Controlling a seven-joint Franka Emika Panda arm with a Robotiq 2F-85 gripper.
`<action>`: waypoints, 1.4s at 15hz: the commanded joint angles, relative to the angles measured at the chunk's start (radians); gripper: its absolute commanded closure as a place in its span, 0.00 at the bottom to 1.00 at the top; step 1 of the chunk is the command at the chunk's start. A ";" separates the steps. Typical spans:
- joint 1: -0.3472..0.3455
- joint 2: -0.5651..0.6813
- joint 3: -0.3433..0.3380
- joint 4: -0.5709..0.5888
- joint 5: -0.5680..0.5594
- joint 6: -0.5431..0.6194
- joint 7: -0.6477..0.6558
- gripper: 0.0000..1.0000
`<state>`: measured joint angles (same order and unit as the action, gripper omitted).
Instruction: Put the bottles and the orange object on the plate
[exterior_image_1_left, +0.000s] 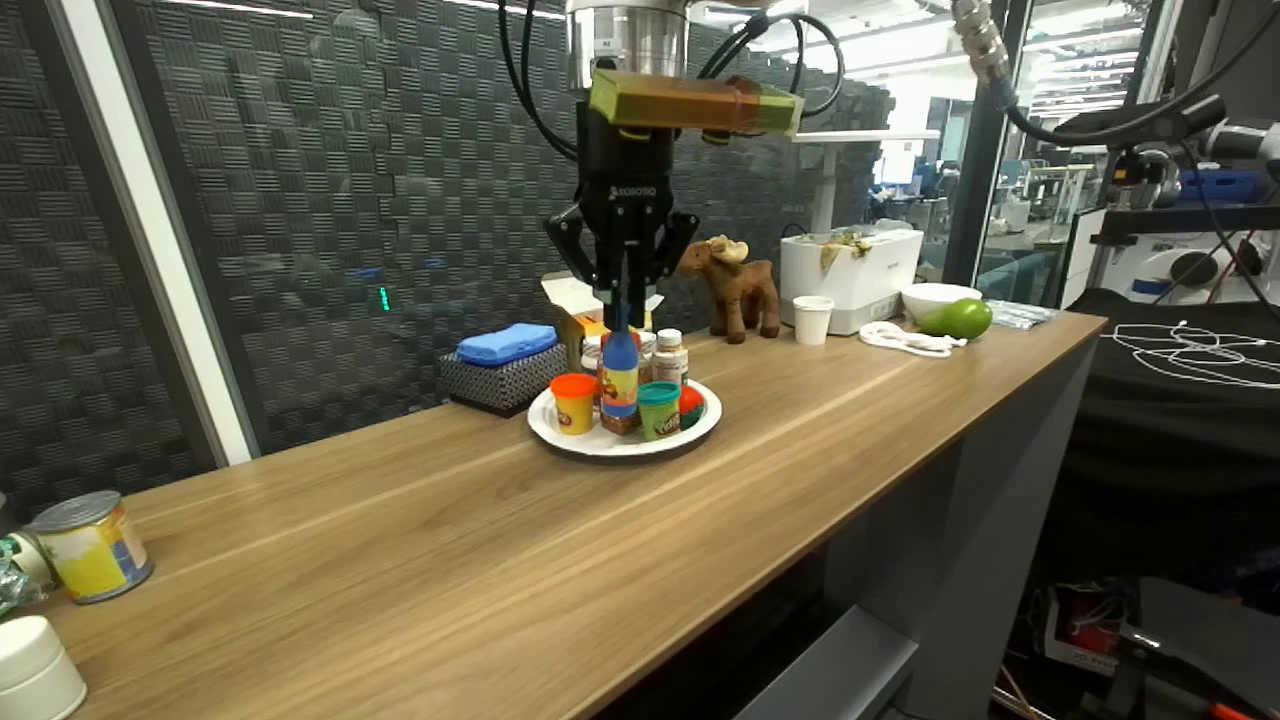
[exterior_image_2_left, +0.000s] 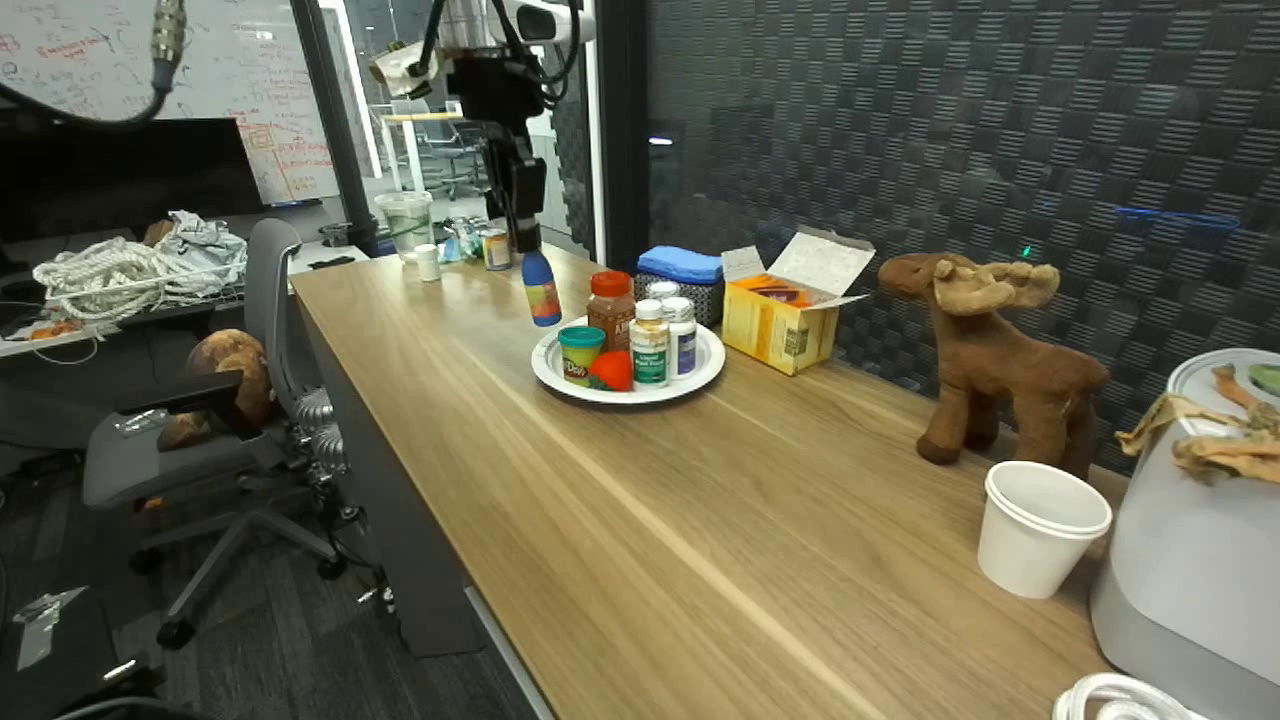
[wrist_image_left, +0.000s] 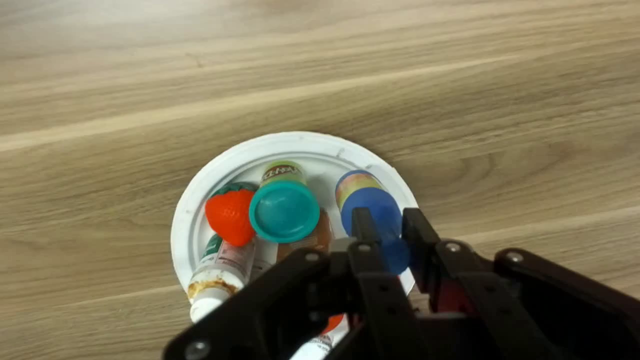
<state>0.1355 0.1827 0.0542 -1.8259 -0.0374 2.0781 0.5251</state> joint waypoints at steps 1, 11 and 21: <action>-0.016 0.040 -0.014 0.073 0.005 -0.021 -0.037 0.91; -0.022 0.152 -0.020 0.168 0.025 -0.007 -0.096 0.91; -0.033 0.210 -0.019 0.185 0.056 0.005 -0.143 0.91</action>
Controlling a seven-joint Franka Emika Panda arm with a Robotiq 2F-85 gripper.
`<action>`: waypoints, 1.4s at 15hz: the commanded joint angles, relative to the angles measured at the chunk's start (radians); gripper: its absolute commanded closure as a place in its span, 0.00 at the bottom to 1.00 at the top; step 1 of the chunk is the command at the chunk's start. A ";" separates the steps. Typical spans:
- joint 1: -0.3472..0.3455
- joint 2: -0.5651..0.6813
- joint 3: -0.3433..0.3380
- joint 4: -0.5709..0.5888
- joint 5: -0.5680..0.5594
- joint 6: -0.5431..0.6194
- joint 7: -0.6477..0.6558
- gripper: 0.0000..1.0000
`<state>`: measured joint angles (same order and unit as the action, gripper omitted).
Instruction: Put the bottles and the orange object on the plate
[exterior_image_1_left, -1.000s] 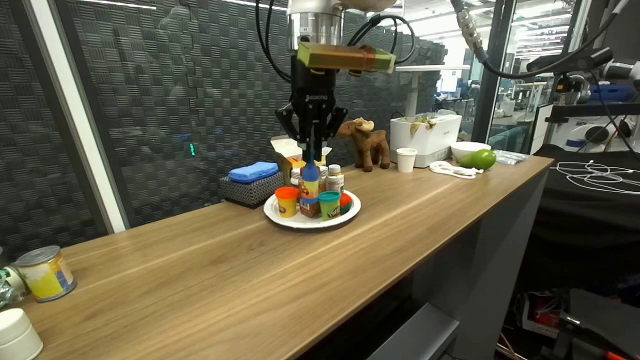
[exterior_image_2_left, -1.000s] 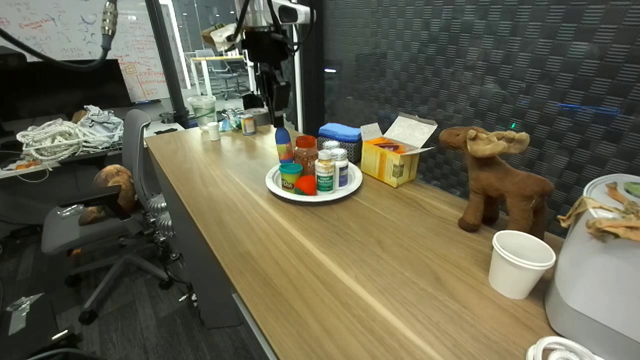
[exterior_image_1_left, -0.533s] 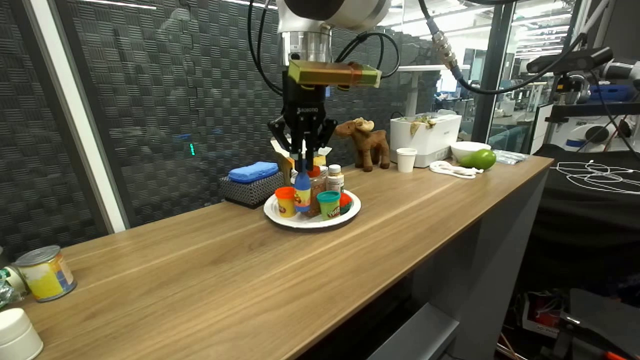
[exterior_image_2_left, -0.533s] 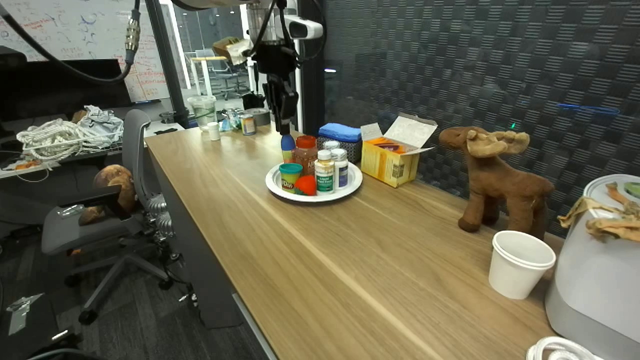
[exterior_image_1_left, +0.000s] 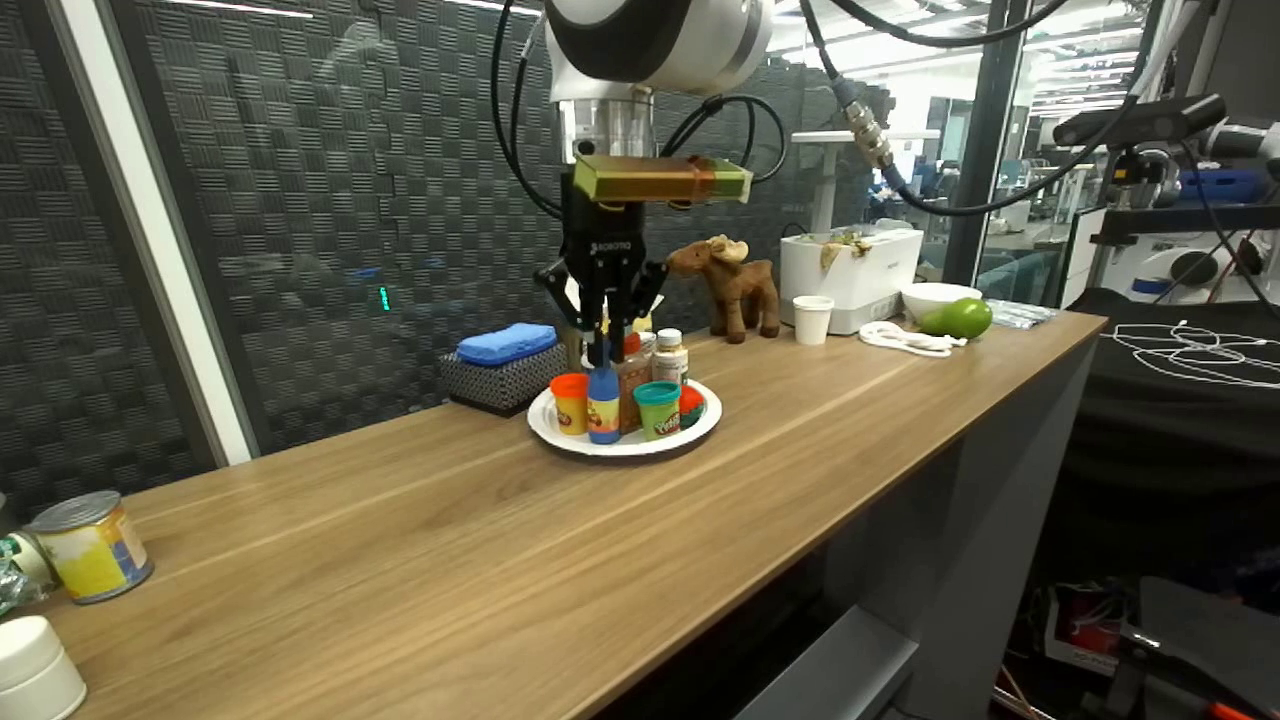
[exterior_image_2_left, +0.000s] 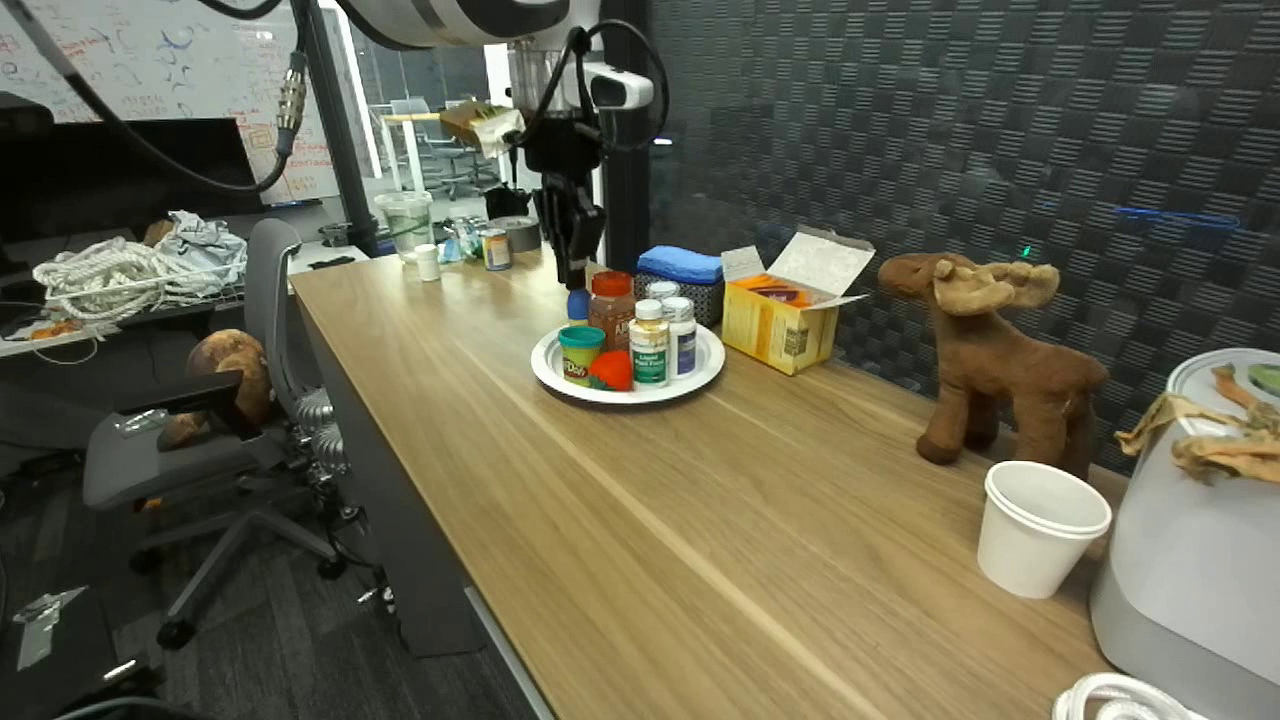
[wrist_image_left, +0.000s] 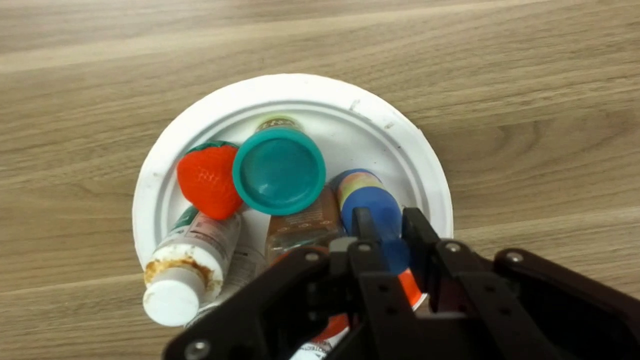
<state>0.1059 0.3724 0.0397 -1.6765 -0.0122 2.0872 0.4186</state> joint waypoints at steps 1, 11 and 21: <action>-0.004 0.024 -0.004 0.040 0.034 -0.011 -0.040 0.91; -0.001 0.020 -0.007 0.043 0.031 -0.025 -0.056 0.24; 0.009 -0.100 0.001 0.048 0.026 -0.175 -0.069 0.00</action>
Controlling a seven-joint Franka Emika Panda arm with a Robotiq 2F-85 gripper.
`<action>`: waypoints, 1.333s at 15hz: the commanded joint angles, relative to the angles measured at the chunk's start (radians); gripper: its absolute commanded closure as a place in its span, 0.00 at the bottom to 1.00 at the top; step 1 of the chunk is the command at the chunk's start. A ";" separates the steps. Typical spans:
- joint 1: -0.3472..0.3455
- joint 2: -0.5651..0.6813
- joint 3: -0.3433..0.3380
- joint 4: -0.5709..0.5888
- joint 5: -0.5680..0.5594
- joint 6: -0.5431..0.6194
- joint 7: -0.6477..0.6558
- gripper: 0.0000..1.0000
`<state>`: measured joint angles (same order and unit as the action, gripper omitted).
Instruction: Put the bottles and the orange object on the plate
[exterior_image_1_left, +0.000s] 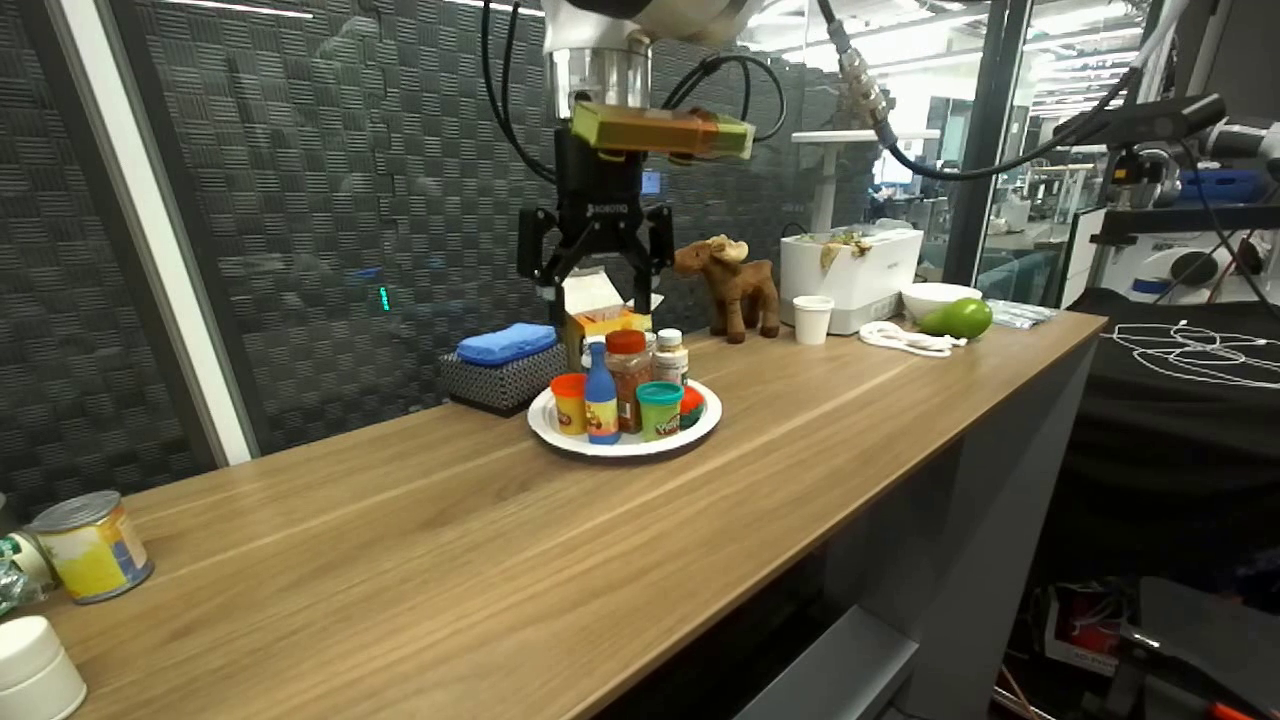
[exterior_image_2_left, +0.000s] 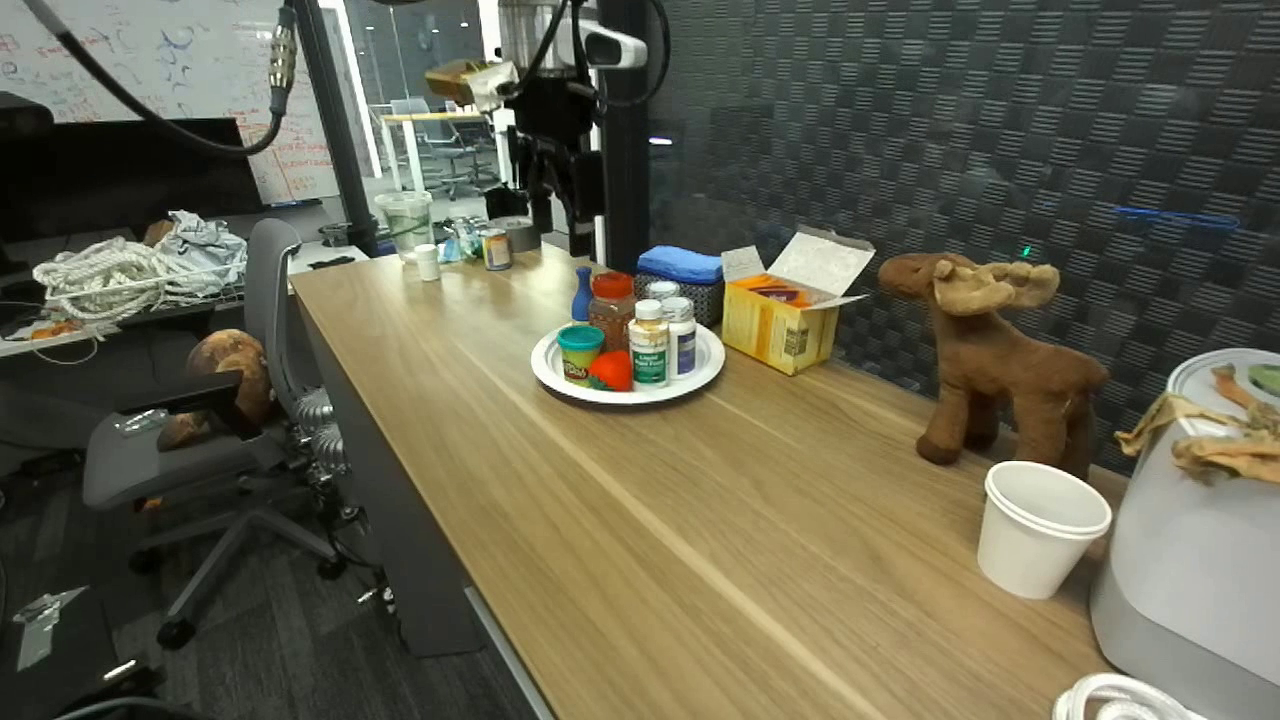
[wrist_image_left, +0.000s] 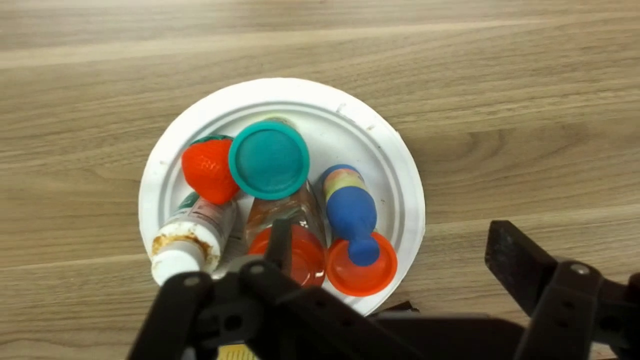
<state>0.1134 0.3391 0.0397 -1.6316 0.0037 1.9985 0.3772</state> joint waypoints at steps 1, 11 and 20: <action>0.002 -0.090 0.000 -0.005 0.006 -0.109 -0.022 0.00; -0.006 -0.150 0.004 -0.030 0.029 -0.188 -0.021 0.00; -0.006 -0.142 0.003 -0.029 0.029 -0.188 -0.021 0.00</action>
